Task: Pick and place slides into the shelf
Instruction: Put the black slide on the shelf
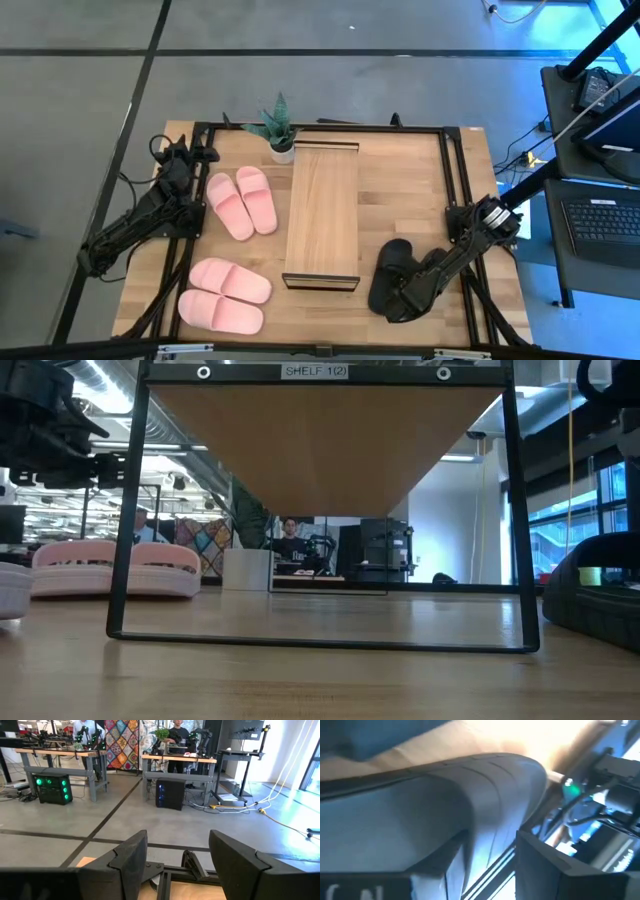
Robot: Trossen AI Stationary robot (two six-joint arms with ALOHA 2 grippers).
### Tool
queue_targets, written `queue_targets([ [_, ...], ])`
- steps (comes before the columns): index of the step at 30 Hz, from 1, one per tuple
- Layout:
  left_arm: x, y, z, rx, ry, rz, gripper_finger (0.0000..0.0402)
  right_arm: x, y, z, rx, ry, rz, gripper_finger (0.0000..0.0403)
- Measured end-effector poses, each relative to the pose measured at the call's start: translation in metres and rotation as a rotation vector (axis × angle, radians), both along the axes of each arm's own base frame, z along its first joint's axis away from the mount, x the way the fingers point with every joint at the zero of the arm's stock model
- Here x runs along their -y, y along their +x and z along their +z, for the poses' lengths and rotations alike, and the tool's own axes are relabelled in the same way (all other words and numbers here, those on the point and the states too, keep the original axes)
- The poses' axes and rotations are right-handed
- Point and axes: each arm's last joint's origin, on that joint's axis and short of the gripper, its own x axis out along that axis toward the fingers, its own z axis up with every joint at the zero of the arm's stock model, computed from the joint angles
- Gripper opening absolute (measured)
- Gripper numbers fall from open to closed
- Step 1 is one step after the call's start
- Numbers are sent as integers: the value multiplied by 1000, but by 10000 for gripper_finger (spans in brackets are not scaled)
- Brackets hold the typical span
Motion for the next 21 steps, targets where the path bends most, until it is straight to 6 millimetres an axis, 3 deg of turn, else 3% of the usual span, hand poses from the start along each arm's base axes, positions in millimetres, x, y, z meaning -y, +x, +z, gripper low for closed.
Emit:
queue_targets([
  [17, 0, 0, 0, 0, -1, 0, 205, -1, 1, -2, 5, 3, 3, 72],
  [21, 0, 0, 0, 0, 0, 0, 205, -1, 1, -2, 3, 4, 3, 33],
])
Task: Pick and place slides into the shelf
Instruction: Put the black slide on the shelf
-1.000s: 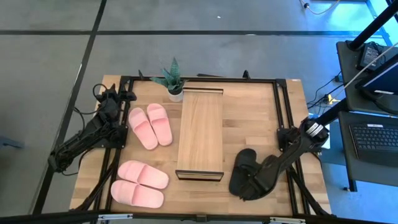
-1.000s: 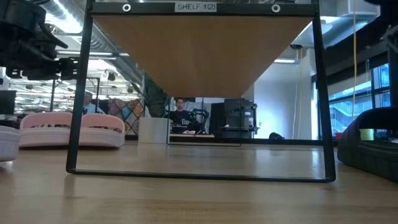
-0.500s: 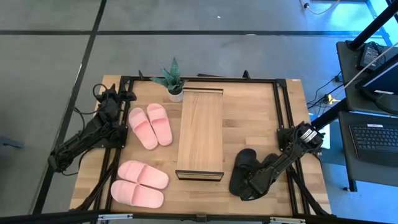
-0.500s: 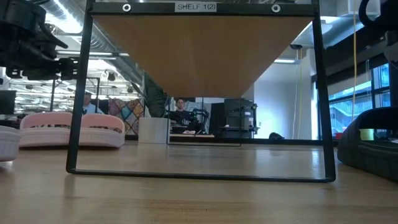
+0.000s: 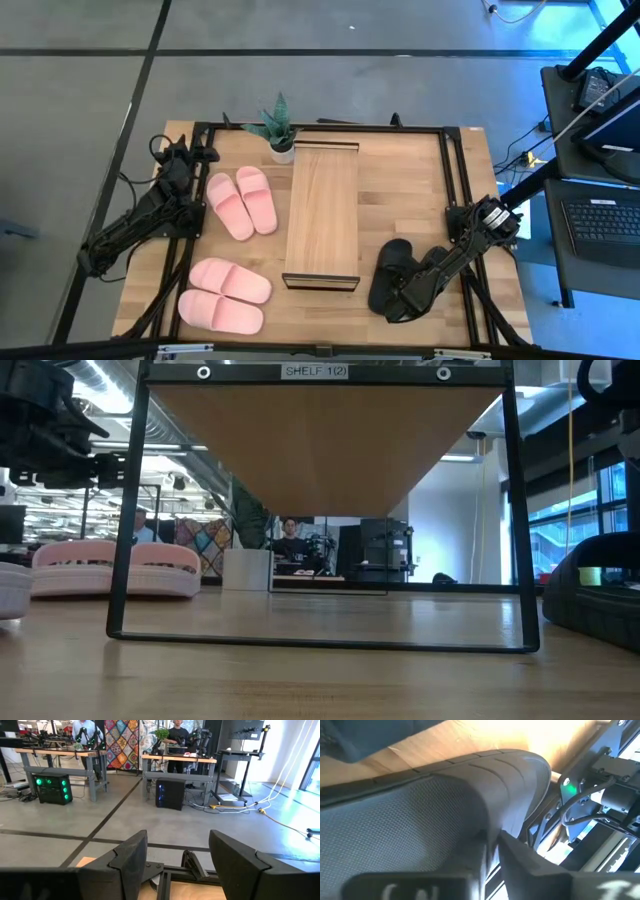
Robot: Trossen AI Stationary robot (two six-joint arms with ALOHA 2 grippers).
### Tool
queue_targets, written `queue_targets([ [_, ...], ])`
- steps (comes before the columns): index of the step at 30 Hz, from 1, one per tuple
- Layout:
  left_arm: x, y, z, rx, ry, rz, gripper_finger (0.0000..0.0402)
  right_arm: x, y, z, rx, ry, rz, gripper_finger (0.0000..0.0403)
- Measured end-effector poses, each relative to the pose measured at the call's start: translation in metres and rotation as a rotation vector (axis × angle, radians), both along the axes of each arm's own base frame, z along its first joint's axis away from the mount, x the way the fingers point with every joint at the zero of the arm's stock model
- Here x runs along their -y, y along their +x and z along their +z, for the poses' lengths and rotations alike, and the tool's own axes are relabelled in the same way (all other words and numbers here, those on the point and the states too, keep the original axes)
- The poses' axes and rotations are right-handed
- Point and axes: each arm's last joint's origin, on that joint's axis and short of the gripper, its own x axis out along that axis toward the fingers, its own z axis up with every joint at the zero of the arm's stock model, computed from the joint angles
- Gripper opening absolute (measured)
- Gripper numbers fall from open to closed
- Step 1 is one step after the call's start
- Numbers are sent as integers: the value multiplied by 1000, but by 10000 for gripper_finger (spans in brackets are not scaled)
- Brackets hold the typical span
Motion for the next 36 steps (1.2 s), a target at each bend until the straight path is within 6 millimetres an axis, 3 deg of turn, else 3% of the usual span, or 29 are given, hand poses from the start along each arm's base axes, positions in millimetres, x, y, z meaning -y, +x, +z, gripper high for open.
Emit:
queue_targets([
  [2, 0, 0, 0, 0, 0, 0, 205, 0, 0, 0, -1, 0, 1, 15],
  [8, 0, 0, 0, 0, 0, 0, 205, -1, 2, 8, -6, -9, 3, 13],
  [15, 0, 0, 0, 0, 0, -1, 205, -4, 5, 57, 141, 56, -31, 13],
  [21, 0, 1, 0, 3, -1, -35, 205, 8, -4, 111, 364, 110, -76, 13],
  [29, 0, 4, 0, 11, -7, -150, 205, 49, -21, 170, 812, -26, 16, 13],
  [33, 0, 4, 0, 11, -7, -154, 205, 79, -22, 196, 1060, -282, 209, 13],
  [36, 0, 4, 0, 10, -7, -154, 205, 102, -17, 212, 1110, -484, 396, 13],
])
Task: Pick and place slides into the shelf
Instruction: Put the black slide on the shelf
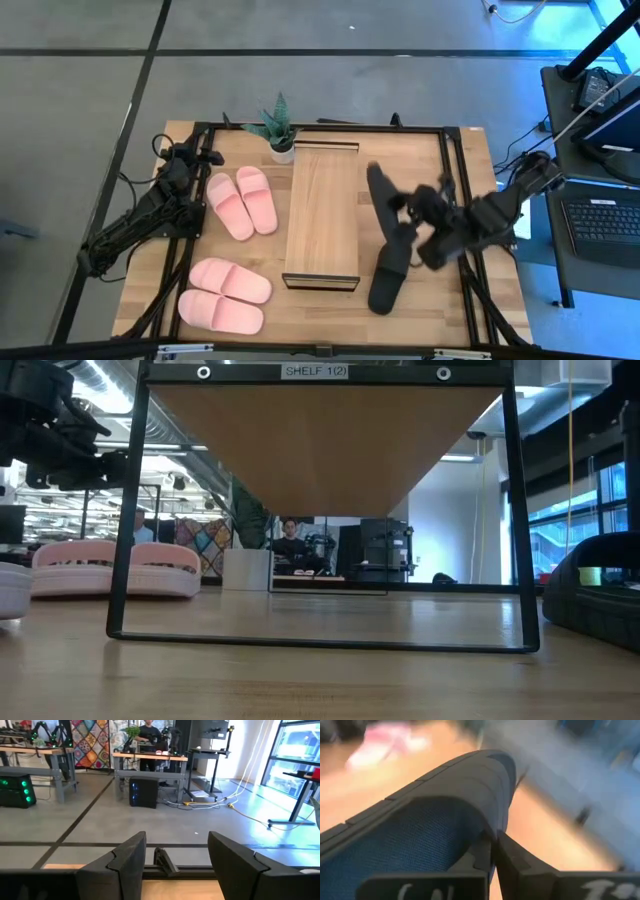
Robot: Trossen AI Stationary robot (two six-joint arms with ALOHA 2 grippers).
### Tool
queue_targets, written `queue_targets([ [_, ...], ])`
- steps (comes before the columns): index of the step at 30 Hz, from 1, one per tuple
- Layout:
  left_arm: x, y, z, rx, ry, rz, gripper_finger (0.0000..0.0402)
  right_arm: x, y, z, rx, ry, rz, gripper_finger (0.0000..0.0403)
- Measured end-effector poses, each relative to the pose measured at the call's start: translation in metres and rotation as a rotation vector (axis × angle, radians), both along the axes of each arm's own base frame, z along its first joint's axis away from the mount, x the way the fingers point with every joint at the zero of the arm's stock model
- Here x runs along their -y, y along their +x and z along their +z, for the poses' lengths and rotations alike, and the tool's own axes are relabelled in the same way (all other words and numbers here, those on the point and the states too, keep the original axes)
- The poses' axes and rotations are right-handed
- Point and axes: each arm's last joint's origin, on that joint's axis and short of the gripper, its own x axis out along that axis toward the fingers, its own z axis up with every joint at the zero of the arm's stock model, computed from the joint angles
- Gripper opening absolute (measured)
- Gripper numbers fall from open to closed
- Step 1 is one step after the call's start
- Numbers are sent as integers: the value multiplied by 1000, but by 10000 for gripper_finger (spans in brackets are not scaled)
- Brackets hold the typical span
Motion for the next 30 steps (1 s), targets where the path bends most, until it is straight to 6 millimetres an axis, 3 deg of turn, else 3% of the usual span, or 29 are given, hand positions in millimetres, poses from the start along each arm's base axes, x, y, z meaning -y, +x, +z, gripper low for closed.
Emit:
queue_targets([
  [9, 0, 0, 0, 0, 0, 0, 205, 63, 39, 37, -188, -377, 224, 13],
  [14, 0, 0, 0, -1, -1, 0, 205, 99, 52, 50, -255, -483, 438, 13],
  [20, 0, 0, 0, -1, -1, 0, 205, 135, 58, 48, -481, -672, 569, 13],
  [30, 0, 0, 0, -1, -1, 0, 205, 178, 88, 38, -510, -859, 862, 13],
])
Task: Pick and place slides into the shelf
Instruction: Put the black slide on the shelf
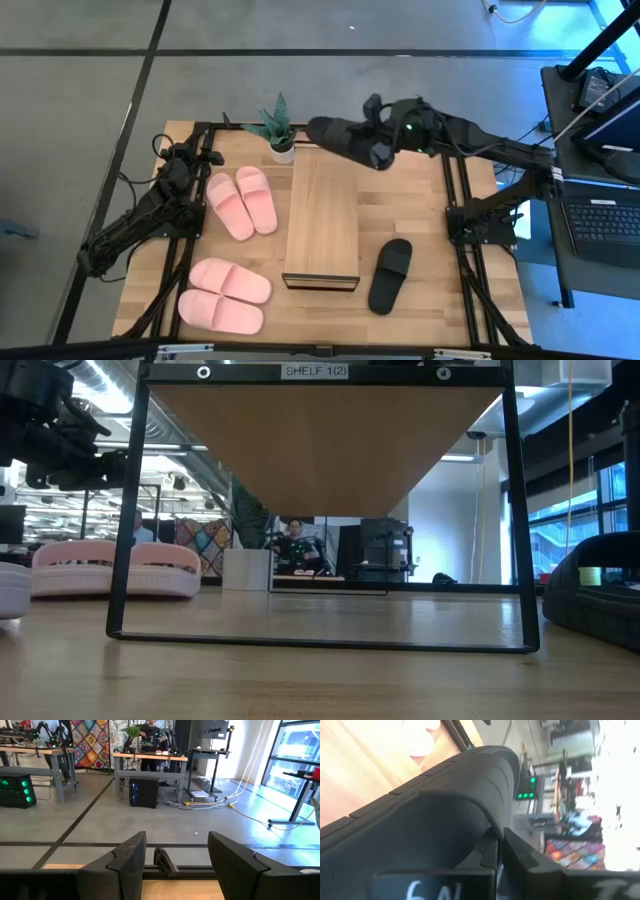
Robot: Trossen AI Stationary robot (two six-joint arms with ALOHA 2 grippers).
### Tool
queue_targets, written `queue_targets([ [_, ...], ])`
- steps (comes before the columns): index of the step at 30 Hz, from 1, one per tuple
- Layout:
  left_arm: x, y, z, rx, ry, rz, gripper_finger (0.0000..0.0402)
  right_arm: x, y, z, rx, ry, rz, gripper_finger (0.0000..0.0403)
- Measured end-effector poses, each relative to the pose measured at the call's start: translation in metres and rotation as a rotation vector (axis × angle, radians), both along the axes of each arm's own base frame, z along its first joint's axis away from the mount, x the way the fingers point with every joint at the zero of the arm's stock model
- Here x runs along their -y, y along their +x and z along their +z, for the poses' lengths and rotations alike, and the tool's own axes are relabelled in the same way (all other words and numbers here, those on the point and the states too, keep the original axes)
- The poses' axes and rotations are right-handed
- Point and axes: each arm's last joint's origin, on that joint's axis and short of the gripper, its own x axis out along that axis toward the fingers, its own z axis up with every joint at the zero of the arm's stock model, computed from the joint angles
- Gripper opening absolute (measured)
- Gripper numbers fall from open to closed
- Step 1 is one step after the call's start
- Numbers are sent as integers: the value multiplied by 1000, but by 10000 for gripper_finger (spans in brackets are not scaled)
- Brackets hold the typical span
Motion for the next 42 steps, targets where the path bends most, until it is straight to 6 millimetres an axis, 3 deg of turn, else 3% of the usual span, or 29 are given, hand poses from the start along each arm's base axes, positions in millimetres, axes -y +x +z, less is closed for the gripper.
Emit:
queue_targets([
  [11, 0, 0, 0, 0, 0, 0, 205, 42, 46, -44, -154, -168, 197, 13],
  [18, 0, 0, 0, 0, 0, 0, 205, 48, 65, -61, -142, -176, 285, 13],
  [30, 0, 0, 0, 0, 0, 0, 205, 52, 77, -89, -251, -128, 343, 13],
  [42, 0, 0, 0, 0, 1, 0, 205, 55, 78, -95, -245, -47, 293, 13],
])
